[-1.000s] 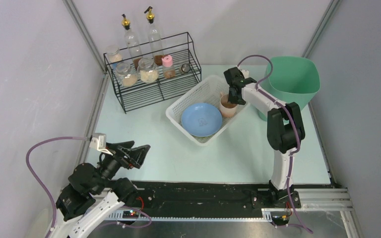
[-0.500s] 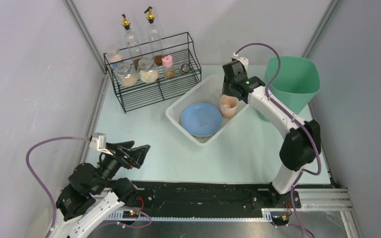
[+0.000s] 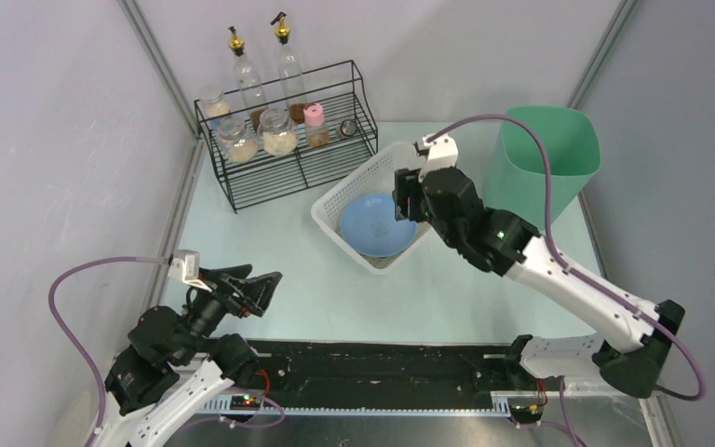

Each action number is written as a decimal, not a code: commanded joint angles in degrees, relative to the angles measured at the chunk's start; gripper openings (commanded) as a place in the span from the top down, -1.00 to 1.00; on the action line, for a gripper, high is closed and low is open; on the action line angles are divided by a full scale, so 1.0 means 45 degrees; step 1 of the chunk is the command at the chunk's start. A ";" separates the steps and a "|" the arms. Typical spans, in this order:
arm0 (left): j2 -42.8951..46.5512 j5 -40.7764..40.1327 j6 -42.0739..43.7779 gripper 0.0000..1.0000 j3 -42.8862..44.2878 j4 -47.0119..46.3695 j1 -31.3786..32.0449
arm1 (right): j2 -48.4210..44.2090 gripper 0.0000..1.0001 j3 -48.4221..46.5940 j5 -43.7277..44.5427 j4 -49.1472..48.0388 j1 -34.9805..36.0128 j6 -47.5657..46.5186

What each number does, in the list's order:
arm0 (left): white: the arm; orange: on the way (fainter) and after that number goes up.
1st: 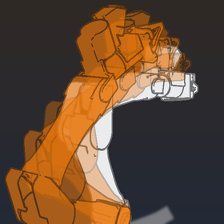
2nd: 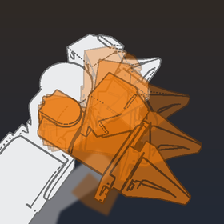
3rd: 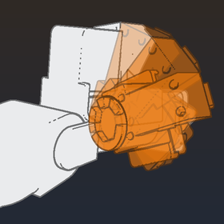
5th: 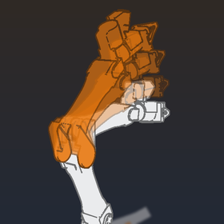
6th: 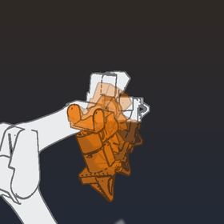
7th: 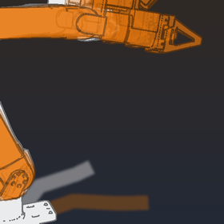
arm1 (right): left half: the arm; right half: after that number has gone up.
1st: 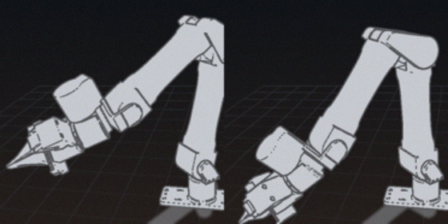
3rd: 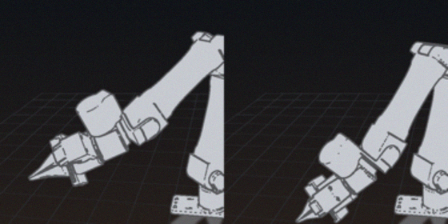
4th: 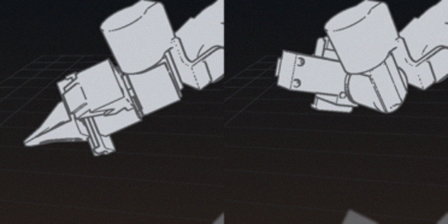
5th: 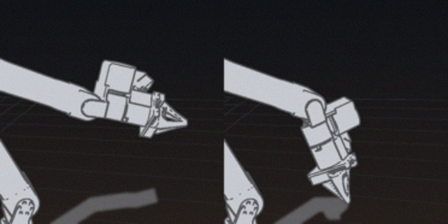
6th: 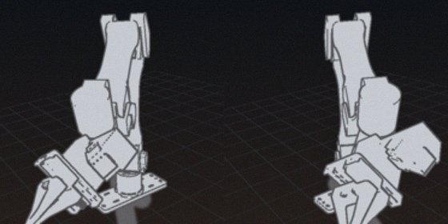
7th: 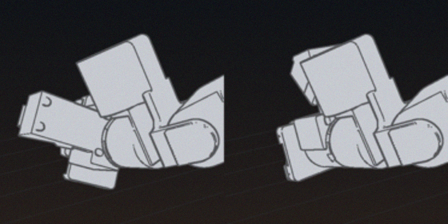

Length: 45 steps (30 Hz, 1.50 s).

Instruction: Clear the kitchen counter

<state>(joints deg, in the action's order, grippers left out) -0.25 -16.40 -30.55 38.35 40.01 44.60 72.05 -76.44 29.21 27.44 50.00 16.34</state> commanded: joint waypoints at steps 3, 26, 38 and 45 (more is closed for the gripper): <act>0.1648 -0.0267 -0.0072 -0.97 -0.0036 -0.0263 -0.0067 | -0.1930 -0.73 0.0772 0.1473 -0.0034 0.1858 -0.0844; 0.0644 -0.0191 -0.0007 -0.97 -0.0003 -0.0243 -0.0680 | -0.7115 -0.99 0.3871 0.6549 0.5063 0.6851 0.2749; 0.0747 -0.0266 -0.0018 -0.97 -0.0007 -0.0257 -0.0953 | -1.0088 -0.99 0.4989 0.6398 0.6596 0.7416 0.3519; 0.0445 0.0054 0.0090 -0.97 0.0051 -0.0247 -0.1038 | -1.1721 -0.99 0.4981 0.6161 0.6273 0.7482 0.2806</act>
<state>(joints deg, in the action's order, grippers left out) -0.23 -16.53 -30.52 38.35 39.99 40.51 22.37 -53.84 56.36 56.45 83.31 29.80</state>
